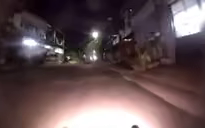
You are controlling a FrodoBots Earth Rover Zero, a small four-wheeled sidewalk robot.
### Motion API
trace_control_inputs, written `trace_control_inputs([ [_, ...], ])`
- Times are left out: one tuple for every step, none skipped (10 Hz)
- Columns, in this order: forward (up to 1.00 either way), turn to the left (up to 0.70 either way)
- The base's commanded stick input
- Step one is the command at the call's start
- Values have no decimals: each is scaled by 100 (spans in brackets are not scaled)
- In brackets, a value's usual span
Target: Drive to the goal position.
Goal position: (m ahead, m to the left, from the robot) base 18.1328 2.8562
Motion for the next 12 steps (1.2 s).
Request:
trace_control_inputs([
  [70,0],
  [70,0],
  [70,0],
  [70,0],
  [70,0],
  [70,0],
  [70,0],
  [70,0],
  [70,0],
  [70,0],
  [70,0],
  [70,0],
])
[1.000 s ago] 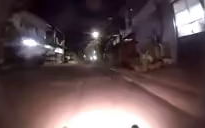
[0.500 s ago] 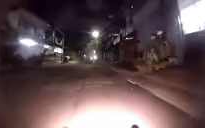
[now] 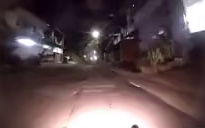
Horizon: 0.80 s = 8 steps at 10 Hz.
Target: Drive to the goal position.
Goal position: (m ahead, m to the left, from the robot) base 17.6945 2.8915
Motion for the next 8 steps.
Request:
trace_control_inputs([
  [70,0],
  [70,0],
  [70,0],
  [70,0],
  [70,0],
  [70,0],
  [70,0],
  [70,0],
])
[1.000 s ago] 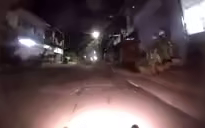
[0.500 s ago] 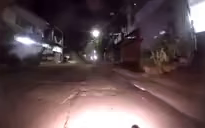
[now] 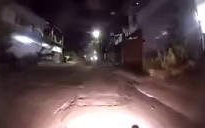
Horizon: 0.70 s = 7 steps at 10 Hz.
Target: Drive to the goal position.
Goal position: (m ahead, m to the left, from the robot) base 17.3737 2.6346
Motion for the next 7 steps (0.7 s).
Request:
trace_control_inputs([
  [70,0],
  [70,0],
  [70,0],
  [70,0],
  [70,0],
  [70,0],
  [70,0],
])
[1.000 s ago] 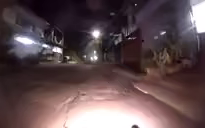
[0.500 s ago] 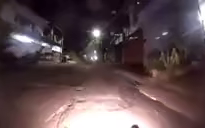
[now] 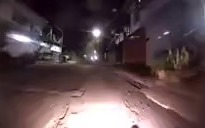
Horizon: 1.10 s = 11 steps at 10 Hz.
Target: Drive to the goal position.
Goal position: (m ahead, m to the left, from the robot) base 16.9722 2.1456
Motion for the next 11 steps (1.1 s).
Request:
trace_control_inputs([
  [70,0],
  [70,0],
  [70,0],
  [70,0],
  [70,0],
  [70,0],
  [70,0],
  [70,0],
  [70,0],
  [70,0],
  [70,0],
])
